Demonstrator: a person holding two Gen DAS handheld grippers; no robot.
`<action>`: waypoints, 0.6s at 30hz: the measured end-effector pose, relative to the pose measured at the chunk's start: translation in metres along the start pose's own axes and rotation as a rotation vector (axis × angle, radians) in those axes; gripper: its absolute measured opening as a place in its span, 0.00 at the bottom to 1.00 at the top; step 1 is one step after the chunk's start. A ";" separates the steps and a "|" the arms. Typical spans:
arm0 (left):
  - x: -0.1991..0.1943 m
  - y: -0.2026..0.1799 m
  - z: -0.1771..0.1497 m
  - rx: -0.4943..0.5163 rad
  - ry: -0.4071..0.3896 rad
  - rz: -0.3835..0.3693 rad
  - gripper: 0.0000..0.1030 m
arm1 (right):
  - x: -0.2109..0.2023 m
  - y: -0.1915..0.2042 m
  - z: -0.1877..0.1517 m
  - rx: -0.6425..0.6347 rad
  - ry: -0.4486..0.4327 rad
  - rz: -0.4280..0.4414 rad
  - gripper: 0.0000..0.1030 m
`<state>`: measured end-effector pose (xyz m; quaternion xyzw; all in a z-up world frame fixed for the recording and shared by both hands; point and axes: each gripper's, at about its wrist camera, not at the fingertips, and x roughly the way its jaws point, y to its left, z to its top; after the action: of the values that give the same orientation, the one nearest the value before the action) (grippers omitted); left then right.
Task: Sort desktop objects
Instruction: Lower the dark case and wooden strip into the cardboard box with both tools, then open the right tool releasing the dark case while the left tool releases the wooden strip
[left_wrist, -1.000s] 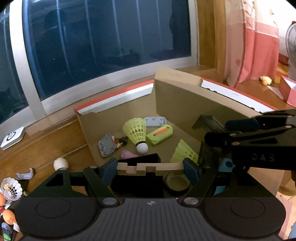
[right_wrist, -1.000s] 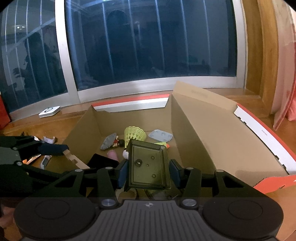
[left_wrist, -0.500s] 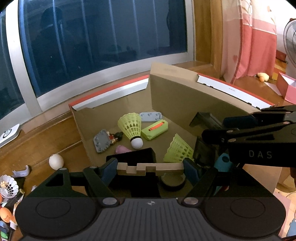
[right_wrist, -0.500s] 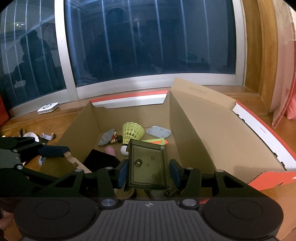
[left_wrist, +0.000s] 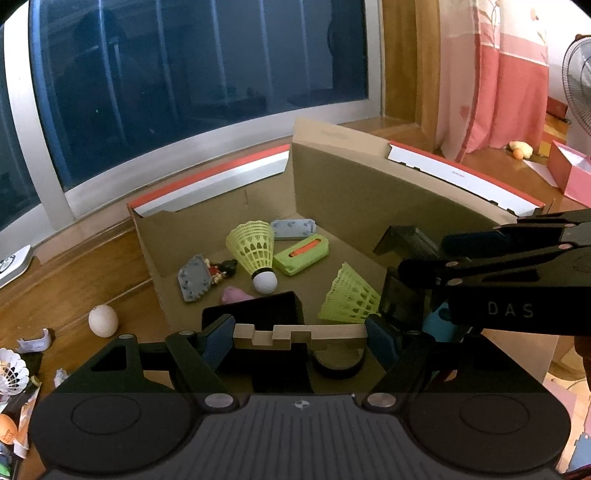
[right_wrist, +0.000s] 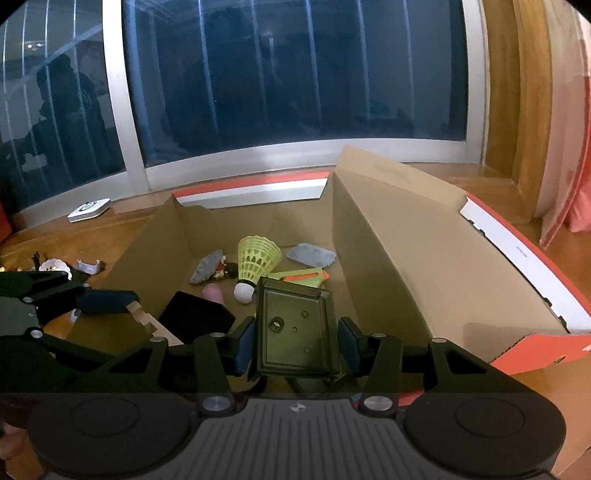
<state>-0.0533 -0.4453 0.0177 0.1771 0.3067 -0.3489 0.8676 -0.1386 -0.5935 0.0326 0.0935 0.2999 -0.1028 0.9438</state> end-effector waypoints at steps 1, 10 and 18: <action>0.000 0.000 0.000 0.000 -0.001 0.000 0.74 | 0.001 0.000 0.000 0.000 0.001 -0.001 0.49; -0.005 -0.003 -0.001 0.015 -0.028 -0.004 0.86 | 0.000 -0.001 0.002 0.000 -0.008 0.007 0.50; -0.014 -0.003 -0.001 0.018 -0.056 0.012 0.90 | -0.003 -0.002 0.004 0.012 -0.020 0.018 0.58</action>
<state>-0.0637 -0.4397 0.0263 0.1770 0.2780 -0.3515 0.8763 -0.1395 -0.5963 0.0372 0.1007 0.2890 -0.0969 0.9471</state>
